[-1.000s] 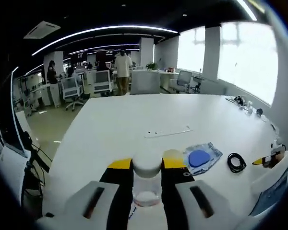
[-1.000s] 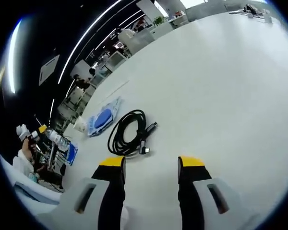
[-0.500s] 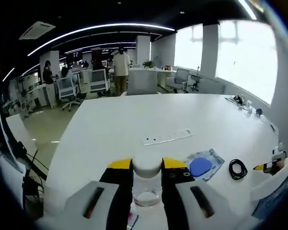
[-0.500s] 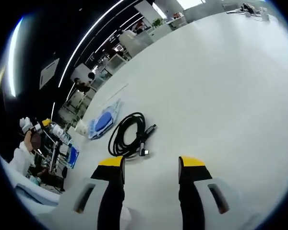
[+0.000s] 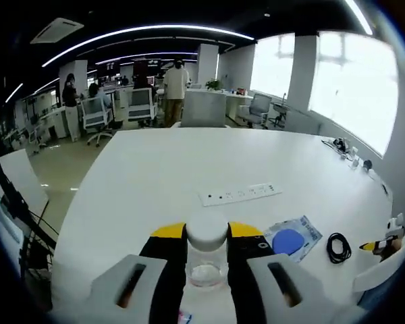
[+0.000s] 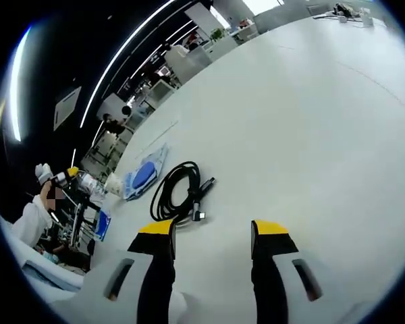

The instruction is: Arrange the tabletop items into an orderly group along one side of the table until the central work area is clear of visible clutter.

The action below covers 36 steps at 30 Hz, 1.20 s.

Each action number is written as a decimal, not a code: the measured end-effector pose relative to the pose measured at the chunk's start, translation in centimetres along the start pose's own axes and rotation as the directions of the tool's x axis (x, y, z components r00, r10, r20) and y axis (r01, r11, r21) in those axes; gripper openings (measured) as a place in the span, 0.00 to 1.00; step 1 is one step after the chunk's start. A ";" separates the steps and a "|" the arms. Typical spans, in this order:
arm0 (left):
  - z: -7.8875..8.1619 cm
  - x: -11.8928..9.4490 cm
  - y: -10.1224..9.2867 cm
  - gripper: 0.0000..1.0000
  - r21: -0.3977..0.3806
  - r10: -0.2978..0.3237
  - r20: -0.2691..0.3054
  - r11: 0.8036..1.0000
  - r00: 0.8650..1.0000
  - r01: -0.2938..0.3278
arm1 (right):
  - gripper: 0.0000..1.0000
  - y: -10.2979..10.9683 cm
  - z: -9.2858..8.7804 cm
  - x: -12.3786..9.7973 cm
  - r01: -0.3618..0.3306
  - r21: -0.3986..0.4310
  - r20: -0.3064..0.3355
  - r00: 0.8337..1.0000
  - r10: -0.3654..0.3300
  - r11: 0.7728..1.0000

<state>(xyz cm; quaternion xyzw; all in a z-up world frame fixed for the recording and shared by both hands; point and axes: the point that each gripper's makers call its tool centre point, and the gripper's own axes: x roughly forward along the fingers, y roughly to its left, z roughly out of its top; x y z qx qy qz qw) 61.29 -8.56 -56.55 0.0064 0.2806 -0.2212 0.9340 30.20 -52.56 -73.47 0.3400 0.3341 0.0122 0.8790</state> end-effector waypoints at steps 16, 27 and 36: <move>-2.5 2.1 -0.4 0.20 -0.035 0.019 -0.048 0.999 0.999 -0.020 | 0.43 0.4 -0.2 -0.1 0.004 0.011 -0.003 1.000 -0.004 1.000; -3.4 2.1 -1.8 0.20 -0.046 0.064 -0.065 0.997 0.996 -0.067 | 0.43 0.6 -0.6 0.0 0.006 0.010 -0.023 1.000 -0.006 1.000; -3.4 2.4 -1.4 0.20 -0.023 0.060 -0.066 0.998 0.996 -0.062 | 0.43 0.0 -0.8 0.4 0.005 0.010 -0.034 0.999 -0.005 1.000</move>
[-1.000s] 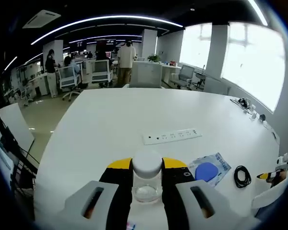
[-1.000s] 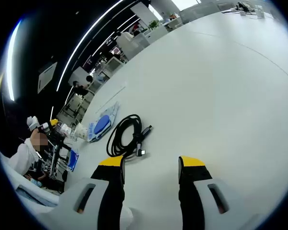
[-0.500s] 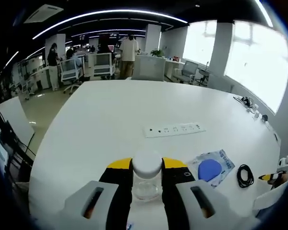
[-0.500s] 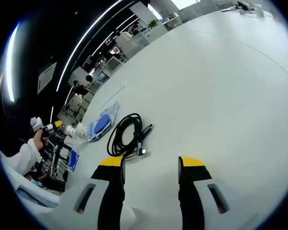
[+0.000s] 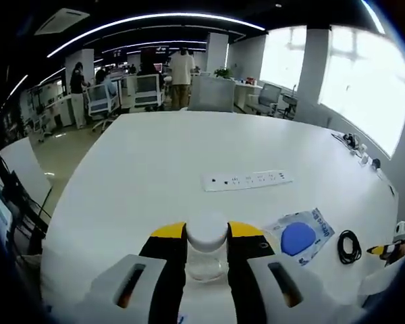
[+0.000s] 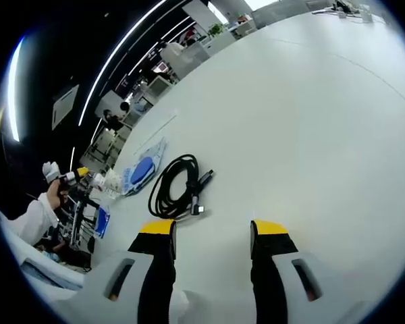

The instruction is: Arrange the tabletop items into an orderly group along one side of the table until the central work area is clear of visible clutter.

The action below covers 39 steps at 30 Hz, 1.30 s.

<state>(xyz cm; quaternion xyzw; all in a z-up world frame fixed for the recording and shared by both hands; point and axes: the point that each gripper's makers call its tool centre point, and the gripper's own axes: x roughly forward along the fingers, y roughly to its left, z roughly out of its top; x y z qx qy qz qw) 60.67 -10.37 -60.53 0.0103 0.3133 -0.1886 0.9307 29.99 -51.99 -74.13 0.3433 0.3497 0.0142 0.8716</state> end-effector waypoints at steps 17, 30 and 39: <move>-0.7 0.2 0.2 0.21 0.050 0.013 0.018 0.999 1.000 -0.014 | 0.43 -0.1 0.1 -0.1 -0.011 0.009 0.010 1.000 0.010 1.000; -0.8 -0.1 0.2 0.23 0.062 0.054 0.066 0.996 0.996 -0.058 | 0.47 1.4 0.9 0.1 -0.065 -0.056 0.042 0.997 0.067 0.996; 0.5 -1.7 0.3 0.65 0.023 0.099 0.178 0.994 0.979 -0.105 | 0.53 3.3 1.2 0.3 -0.118 -0.124 0.047 0.991 0.125 0.985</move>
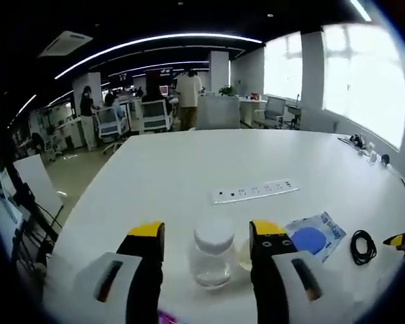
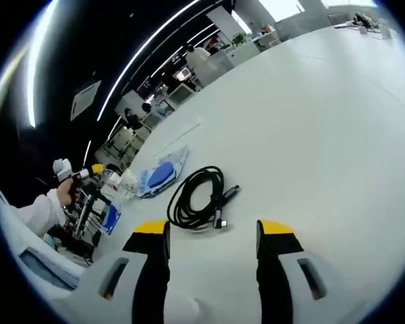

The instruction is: Arrange the tabletop items into an orderly group along one side of the table until the central work area is clear of visible clutter.

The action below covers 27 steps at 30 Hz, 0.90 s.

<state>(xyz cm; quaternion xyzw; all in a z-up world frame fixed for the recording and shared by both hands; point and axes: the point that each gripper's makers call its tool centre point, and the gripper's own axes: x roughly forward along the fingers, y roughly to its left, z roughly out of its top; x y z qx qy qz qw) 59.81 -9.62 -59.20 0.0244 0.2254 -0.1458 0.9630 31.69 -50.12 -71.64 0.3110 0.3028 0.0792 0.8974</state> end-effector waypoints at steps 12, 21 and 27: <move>-1.9 -0.5 0.5 1.00 -0.075 -0.026 -0.030 0.997 0.999 0.024 | 0.96 2.5 0.4 1.3 -0.072 -0.211 -0.022 0.997 0.069 0.975; -3.6 -1.5 0.6 1.00 -0.112 -0.017 -0.054 0.994 0.998 0.011 | 0.98 3.5 0.9 1.6 -0.098 -0.263 -0.024 0.995 0.095 0.960; -5.4 -3.4 0.6 1.00 -0.144 -0.008 -0.067 0.990 0.998 -0.002 | 0.93 3.6 0.1 1.6 -0.110 -0.250 -0.054 0.994 0.100 0.962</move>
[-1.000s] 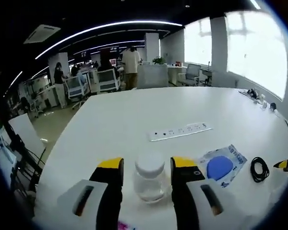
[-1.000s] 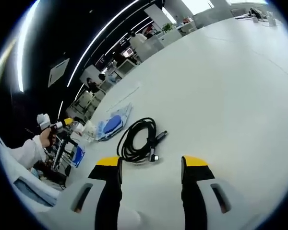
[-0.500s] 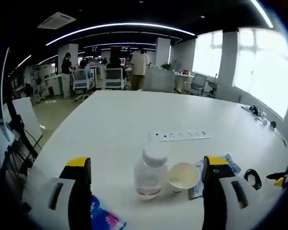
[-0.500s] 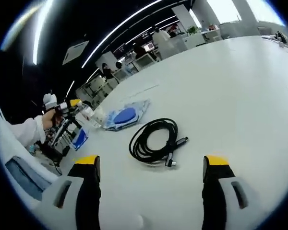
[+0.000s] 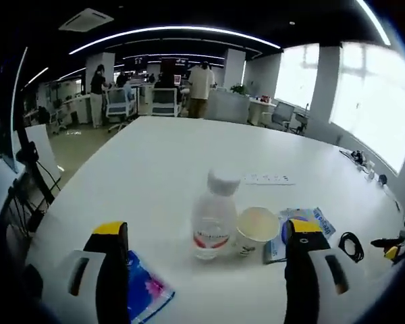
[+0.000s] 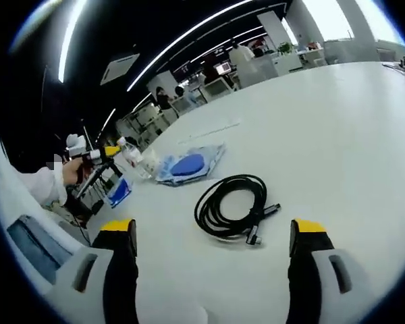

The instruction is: Arrange the tabletop items into an orderly group along one side of the table until the central work area is clear of visible clutter.

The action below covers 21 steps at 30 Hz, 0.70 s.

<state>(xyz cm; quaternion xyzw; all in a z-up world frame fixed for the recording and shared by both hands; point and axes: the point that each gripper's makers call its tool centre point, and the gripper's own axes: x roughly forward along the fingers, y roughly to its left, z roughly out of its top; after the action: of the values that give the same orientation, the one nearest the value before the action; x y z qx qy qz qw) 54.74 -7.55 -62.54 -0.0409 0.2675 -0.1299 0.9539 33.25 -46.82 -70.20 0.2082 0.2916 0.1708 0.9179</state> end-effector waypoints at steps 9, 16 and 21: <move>-1.9 -2.3 1.1 0.99 -0.042 0.025 -0.009 0.999 1.000 -0.025 | 0.90 0.8 -0.5 0.4 -0.013 0.003 -0.023 1.000 0.013 1.000; -3.8 -3.9 2.5 0.97 -0.063 0.053 -0.018 0.997 0.998 -0.054 | 0.88 0.9 -0.9 0.2 -0.013 0.015 -0.033 0.999 0.014 1.000; -5.0 -5.0 4.0 0.97 -0.096 0.089 -0.022 0.991 0.996 -0.090 | 0.88 0.9 -0.9 0.2 -0.015 0.017 -0.034 0.999 0.016 1.000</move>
<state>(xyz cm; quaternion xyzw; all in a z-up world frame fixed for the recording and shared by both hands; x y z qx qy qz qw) 48.94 -2.38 -64.85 -0.0738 0.2834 -0.0742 0.9533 32.67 -45.70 -70.51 0.2153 0.3072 0.1790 0.9095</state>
